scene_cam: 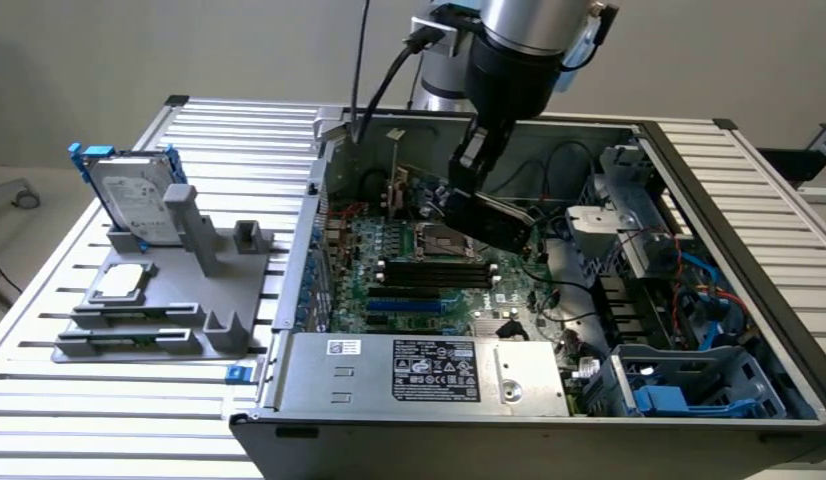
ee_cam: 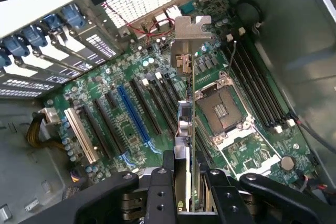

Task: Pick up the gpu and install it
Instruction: 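Insert the gpu into the slot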

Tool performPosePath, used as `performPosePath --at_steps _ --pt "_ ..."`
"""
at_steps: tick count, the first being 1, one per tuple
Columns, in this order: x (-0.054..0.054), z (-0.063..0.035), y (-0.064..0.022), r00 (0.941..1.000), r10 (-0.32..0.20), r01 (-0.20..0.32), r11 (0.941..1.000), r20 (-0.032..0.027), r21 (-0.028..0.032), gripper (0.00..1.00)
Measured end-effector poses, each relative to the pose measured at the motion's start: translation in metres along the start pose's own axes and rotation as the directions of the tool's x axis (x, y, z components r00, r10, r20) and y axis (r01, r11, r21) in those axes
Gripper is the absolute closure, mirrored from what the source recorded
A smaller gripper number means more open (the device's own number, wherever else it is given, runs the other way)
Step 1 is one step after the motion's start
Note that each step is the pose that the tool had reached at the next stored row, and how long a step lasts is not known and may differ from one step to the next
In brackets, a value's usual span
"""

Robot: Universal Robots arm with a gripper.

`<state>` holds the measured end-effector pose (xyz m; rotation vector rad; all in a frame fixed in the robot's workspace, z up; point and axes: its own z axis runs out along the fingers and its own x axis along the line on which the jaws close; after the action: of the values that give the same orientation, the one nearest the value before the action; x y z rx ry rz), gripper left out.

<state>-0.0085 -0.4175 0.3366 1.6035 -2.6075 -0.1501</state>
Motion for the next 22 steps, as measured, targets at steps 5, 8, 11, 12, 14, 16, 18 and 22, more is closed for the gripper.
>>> performPosePath --at_steps 5,8,11,12,14,16,18,22 --pt "0.000 0.0020 -0.0003 0.9960 -0.089 0.089 0.9960 -0.0111 0.0007 0.73" --pt "0.000 0.0033 -0.0005 0.9894 -0.144 0.144 0.9896 -0.0181 0.0007 0.73" --pt "0.000 0.0045 -0.0006 0.9802 -0.197 0.197 0.9805 -0.0248 0.0003 0.73" --pt "0.000 0.0050 -0.0006 0.9762 -0.215 0.215 0.9766 -0.0270 0.0001 0.73" --pt "0.000 0.0059 -0.0007 0.9678 -0.250 0.250 0.9683 -0.0315 -0.0004 0.73" --pt "0.000 0.0069 -0.0009 0.9580 -0.285 0.285 0.9586 -0.0360 -0.0011 0.73" --pt "0.000 0.0081 -0.0010 0.9470 -0.319 0.319 0.9478 -0.0403 -0.0020 0.73" --pt "0.000 0.0106 -0.0013 0.9208 -0.387 0.387 0.9220 -0.0492 -0.0042 0.73"
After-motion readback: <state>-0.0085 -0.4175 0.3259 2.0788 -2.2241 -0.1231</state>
